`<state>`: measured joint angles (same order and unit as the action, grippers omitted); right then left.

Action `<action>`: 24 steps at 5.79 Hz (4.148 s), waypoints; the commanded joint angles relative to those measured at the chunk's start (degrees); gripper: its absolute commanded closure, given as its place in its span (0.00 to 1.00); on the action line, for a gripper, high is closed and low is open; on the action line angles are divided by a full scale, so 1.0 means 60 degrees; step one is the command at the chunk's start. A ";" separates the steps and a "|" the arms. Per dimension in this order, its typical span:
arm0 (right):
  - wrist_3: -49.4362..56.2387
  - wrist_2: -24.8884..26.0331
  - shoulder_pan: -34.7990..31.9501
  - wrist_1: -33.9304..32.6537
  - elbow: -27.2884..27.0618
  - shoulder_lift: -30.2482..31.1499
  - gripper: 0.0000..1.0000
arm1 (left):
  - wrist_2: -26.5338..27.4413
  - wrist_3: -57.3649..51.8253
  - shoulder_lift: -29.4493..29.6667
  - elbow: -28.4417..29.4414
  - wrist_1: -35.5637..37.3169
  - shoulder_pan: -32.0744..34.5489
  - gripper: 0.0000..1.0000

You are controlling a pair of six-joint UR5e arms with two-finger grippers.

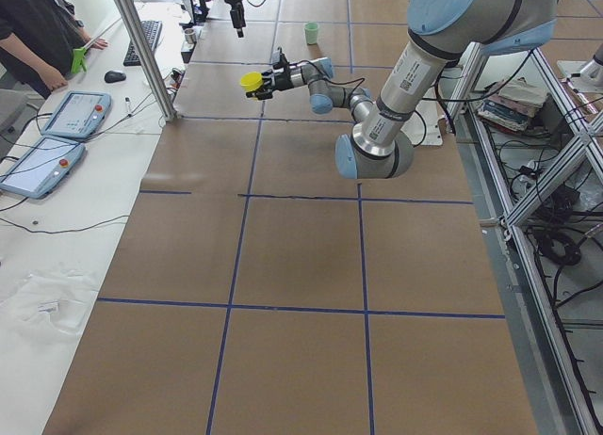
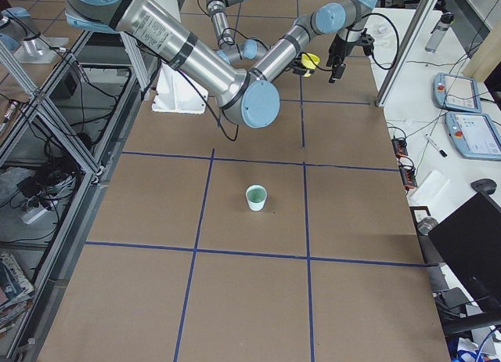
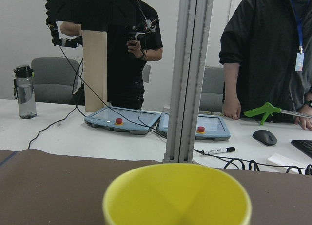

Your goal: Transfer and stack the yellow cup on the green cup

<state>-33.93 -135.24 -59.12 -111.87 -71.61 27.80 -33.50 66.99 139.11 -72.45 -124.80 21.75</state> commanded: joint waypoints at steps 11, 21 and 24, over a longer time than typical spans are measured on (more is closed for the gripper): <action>-0.0028 0.0304 0.1664 0.0447 0.2060 -0.1513 0.14 | -0.0085 -0.0720 0.0062 -0.0054 -0.0045 -0.0037 0.58; -0.1514 0.0260 0.1708 0.1310 0.2251 -0.1645 1.00 | -0.0100 -0.1203 -0.0011 -0.0244 -0.0118 -0.0022 0.23; -0.1670 0.0201 0.1694 0.1448 0.2135 -0.1674 1.00 | -0.0115 -0.1218 -0.0069 -0.0244 -0.0118 -0.0022 0.08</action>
<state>-43.86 -133.62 -48.79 -103.26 -58.41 17.84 -34.18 59.70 138.93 -73.90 -125.51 21.63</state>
